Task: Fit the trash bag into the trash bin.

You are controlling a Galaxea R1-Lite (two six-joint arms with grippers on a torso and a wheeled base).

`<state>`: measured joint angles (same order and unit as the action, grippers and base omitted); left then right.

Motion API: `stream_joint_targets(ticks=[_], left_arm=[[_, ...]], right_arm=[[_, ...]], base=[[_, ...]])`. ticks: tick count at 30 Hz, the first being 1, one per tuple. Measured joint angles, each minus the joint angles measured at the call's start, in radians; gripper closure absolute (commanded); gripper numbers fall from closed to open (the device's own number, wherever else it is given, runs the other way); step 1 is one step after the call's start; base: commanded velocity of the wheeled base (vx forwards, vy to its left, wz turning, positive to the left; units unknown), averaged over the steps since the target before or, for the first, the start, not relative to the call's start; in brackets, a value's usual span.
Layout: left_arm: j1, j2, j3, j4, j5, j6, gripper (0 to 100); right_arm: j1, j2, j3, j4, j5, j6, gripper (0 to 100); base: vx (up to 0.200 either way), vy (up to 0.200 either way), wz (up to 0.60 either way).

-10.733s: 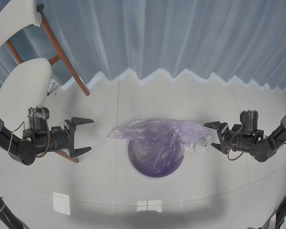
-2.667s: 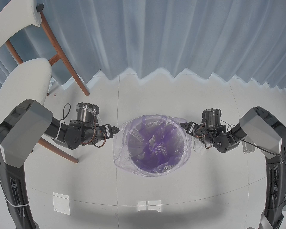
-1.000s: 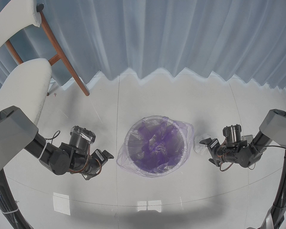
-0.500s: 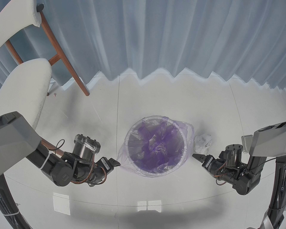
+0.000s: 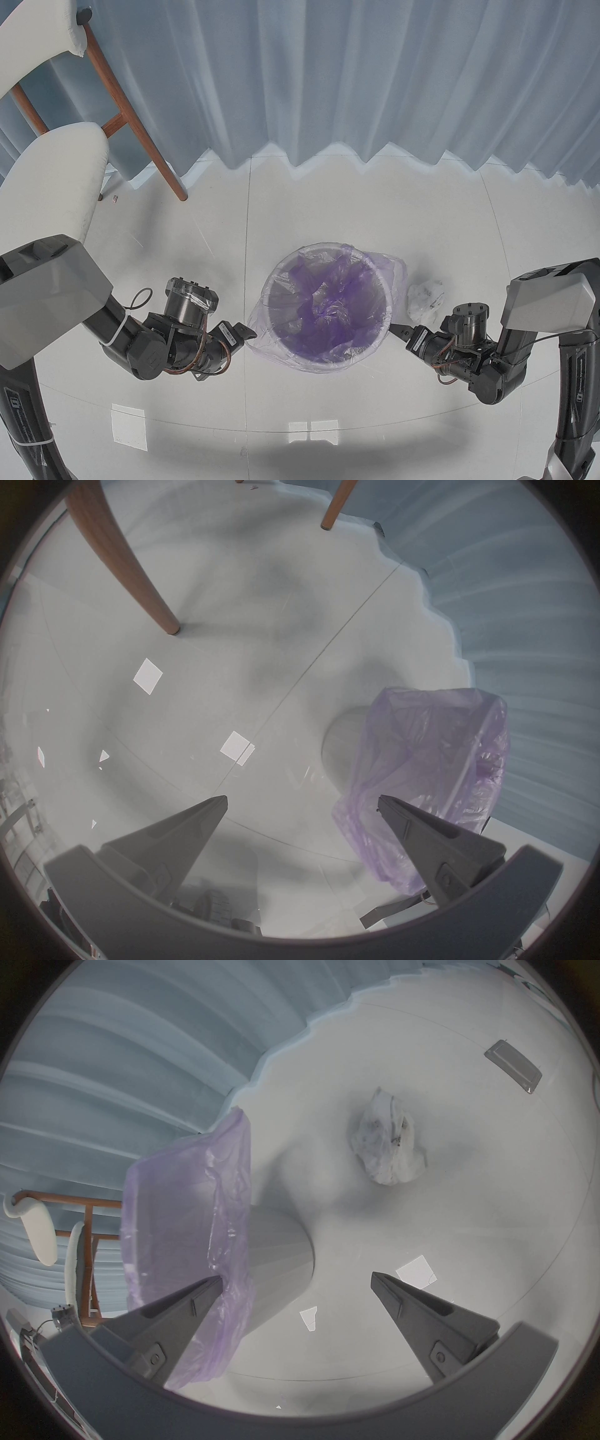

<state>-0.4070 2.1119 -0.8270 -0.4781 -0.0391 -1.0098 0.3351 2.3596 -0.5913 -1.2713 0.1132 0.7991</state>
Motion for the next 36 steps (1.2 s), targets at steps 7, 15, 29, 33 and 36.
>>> stream_joint_targets(ticks=[7,15,29,33,36], left_arm=[[-0.002,0.058,-0.058,0.006,-0.018,0.044,0],[0.003,0.149,-0.082,0.026,0.013,0.14,0],[0.013,0.25,-0.266,0.244,0.146,0.236,0],[-0.002,0.263,-0.277,0.247,0.148,0.245,0],[-0.006,0.256,-0.267,0.247,0.15,0.244,0]], right_arm=[[-0.005,0.032,-0.081,0.072,0.0,-0.018,0],[-0.033,0.079,-0.196,0.211,-0.011,-0.084,0],[-0.068,0.147,-0.478,0.511,-0.144,-0.12,0],[-0.07,0.156,-0.484,0.514,-0.145,-0.121,0],[-0.073,0.141,-0.467,0.521,-0.144,-0.12,0]], base=[[0.0,0.0,0.0],[0.0,0.0,0.0],[0.0,0.0,0.0],[0.0,0.0,0.0],[0.0,0.0,0.0]])
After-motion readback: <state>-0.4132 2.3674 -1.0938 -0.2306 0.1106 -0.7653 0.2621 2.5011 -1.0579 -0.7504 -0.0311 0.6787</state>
